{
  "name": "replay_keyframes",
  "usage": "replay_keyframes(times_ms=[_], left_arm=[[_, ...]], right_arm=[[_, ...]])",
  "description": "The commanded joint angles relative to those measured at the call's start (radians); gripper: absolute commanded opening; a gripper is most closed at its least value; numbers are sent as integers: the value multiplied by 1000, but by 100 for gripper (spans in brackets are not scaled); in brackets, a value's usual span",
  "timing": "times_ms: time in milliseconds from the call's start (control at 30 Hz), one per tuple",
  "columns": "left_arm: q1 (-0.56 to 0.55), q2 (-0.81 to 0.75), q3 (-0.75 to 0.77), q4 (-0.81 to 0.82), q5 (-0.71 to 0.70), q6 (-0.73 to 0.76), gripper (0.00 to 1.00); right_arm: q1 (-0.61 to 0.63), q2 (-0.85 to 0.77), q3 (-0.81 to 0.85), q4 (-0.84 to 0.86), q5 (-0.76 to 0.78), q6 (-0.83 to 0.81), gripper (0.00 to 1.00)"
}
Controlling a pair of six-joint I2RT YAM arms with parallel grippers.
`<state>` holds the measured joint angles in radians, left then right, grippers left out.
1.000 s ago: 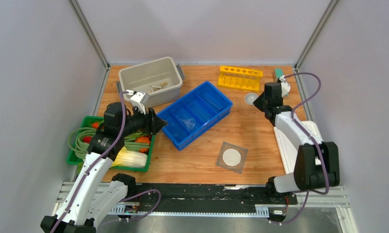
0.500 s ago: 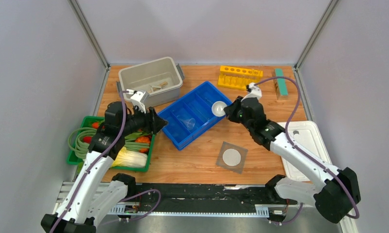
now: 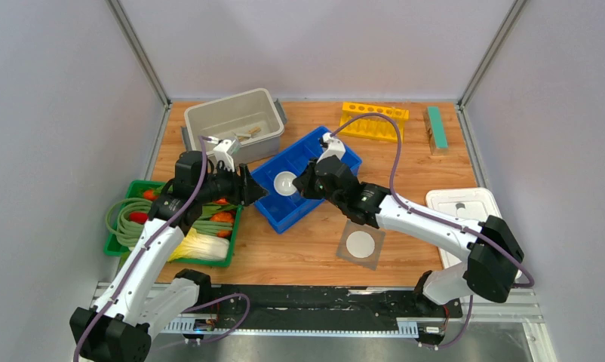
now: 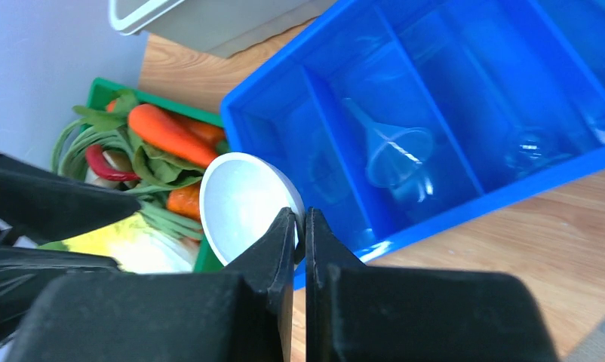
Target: Organize the chemistry lab equipment
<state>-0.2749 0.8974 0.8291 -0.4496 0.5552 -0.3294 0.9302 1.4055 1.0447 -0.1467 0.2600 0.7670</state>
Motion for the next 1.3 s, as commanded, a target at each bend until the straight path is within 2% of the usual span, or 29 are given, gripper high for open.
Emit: replay_keyframes(times_ms=[0,133,267,400,533,600,733,833,900,1033,1267], left_arm=[[-1,1,22,38,48,-20,59],[-1,8,25,29,38,-17,58],[-1,8,27,28,41,-14,50],[0,12,27,29,48,-13,31],[0,14,25,29,52,-8,13],[-1,17,25,29,55,-7,2],[-1,15,24,25,48,-2,0],[-1,12,33,3,19,15,0],[-1,6,33,-3,-7,21,0],[-1,12,60,-50,-142,50,0],[2,103,246,-152,-427,136,0]], right_arm=[[44,50,107,90,-7,26,0],[79,64,130,119,-7,25,0],[97,59,126,136,-30,34,0],[107,53,118,134,-33,26,1],[117,53,101,176,-34,8,7],[121,58,92,176,-38,11,14],[124,44,65,180,-45,17,34],[125,10,28,176,-38,12,58],[124,-28,-6,167,-18,8,69],[124,-143,-78,109,36,-12,100],[125,-356,-196,-7,160,-32,100]])
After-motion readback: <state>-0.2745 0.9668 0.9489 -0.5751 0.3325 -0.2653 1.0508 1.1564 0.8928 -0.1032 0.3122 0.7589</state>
